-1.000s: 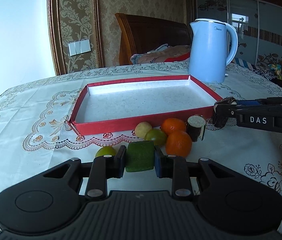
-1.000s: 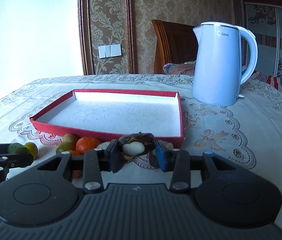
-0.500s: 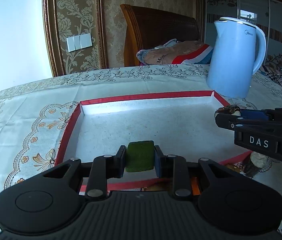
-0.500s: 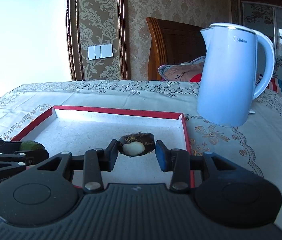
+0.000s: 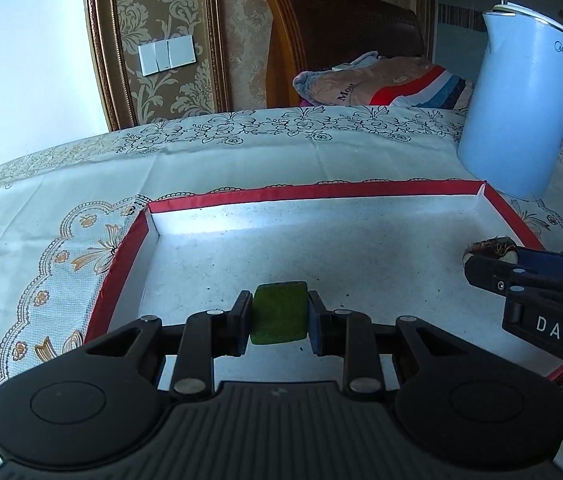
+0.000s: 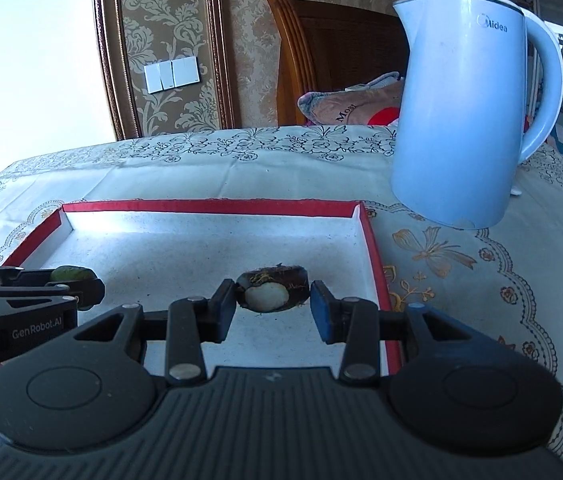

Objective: Organize fruits
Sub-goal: 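Carry the lime piece into the tray and open the left tool while the right tool releases its slice there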

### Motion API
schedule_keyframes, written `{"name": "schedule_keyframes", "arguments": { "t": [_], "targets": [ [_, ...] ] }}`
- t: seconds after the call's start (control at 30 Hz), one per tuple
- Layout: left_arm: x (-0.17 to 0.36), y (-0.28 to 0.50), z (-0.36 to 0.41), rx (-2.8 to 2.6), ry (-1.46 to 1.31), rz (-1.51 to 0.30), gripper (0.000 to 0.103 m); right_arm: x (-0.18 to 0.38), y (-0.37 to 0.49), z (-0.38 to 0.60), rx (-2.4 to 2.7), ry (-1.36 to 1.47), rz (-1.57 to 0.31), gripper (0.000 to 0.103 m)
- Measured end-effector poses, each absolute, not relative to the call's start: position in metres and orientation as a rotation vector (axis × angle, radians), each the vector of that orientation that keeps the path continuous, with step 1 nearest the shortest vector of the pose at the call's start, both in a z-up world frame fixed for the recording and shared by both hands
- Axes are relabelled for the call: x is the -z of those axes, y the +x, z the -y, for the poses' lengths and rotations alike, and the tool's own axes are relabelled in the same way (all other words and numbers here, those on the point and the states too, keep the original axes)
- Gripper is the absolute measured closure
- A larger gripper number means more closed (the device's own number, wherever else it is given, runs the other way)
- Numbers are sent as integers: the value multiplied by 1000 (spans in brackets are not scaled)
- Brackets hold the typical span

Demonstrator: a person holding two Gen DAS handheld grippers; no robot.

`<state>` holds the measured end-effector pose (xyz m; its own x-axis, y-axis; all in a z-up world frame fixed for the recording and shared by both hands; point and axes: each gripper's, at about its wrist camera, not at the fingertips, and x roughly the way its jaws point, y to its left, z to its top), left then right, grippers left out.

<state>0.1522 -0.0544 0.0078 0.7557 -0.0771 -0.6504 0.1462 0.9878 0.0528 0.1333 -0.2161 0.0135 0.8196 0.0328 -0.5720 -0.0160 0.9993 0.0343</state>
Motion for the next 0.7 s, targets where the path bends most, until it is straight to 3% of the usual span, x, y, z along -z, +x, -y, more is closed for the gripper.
{"name": "schedule_keyframes", "arguments": {
  "t": [0.23, 0.33, 0.57, 0.63, 0.7],
  "targets": [
    [-2, 159, 53, 110, 96, -727, 75, -12, 138, 222, -26, 64, -625, 64],
    [-1, 158, 53, 105, 98, -729, 74, -13, 137, 224, -24, 76, -614, 49],
    [-5, 152, 51, 99, 85, -713, 73, -17, 132, 224, -20, 73, -598, 35],
    [-5, 149, 52, 100, 90, -706, 68, -17, 130, 224, -15, 69, -591, 27],
    [-8, 143, 52, 92, 99, -675, 39, -18, 127, 224, -16, 72, -585, 26]
  ]
}}
